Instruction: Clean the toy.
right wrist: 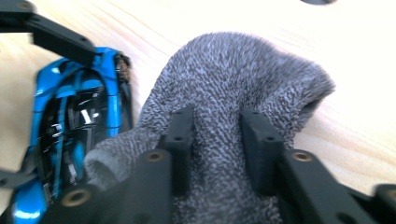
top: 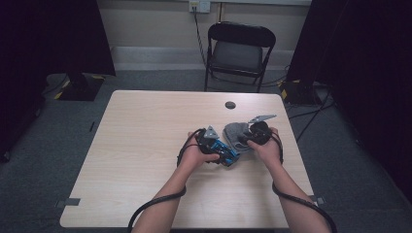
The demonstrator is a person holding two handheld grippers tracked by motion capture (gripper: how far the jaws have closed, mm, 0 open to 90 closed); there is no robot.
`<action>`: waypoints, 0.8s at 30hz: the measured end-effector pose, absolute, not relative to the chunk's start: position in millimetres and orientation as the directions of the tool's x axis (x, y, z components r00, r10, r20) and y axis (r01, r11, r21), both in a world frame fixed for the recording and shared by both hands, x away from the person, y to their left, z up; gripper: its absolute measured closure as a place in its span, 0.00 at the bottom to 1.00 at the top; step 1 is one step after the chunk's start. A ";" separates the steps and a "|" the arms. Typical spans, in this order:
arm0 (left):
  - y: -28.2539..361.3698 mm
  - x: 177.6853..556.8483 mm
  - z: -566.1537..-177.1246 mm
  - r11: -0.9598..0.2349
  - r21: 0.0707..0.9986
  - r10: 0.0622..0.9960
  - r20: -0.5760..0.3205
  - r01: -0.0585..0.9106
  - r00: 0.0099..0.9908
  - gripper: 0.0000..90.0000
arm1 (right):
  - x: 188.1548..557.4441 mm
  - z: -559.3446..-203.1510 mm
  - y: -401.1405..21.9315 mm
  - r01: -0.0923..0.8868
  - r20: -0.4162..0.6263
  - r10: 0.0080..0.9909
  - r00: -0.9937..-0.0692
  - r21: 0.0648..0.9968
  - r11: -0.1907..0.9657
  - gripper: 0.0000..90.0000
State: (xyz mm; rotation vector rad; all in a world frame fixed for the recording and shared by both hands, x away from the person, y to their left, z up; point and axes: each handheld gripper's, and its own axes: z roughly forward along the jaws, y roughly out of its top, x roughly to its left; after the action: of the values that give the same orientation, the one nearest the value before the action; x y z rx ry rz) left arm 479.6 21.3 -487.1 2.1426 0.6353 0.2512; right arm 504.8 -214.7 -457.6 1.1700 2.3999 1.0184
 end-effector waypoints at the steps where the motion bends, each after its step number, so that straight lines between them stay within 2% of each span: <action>1: 21.1 479.6 -487.0 -0.498 0.793 0.525 -0.047 0.351 0.850 0.09 | 504.9 -458.6 -213.4 0.579 0.043 0.784 -0.619 0.699 0.420 0.68; 4: 20.9 479.8 -486.6 -0.502 0.790 0.524 -0.046 0.351 0.851 0.09 | 503.8 -460.0 -212.6 0.600 0.065 0.805 -0.589 0.703 0.382 0.59; 9: 20.8 479.7 -486.6 -0.501 0.790 0.525 -0.047 0.353 0.850 0.09 | 499.8 -459.9 -216.0 0.633 0.089 0.831 -0.548 0.694 0.343 0.52; 24: 19.6 479.4 -486.8 -0.500 0.792 0.520 -0.048 0.350 0.853 0.10 | 504.0 -467.0 -210.4 0.660 0.141 0.840 -0.524 0.691 0.296 0.51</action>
State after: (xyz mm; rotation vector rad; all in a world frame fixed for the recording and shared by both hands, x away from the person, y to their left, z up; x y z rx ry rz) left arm 479.4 19.6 -486.8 2.1455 0.6298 0.2462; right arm 504.0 -210.4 -467.0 1.3741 2.3167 1.0498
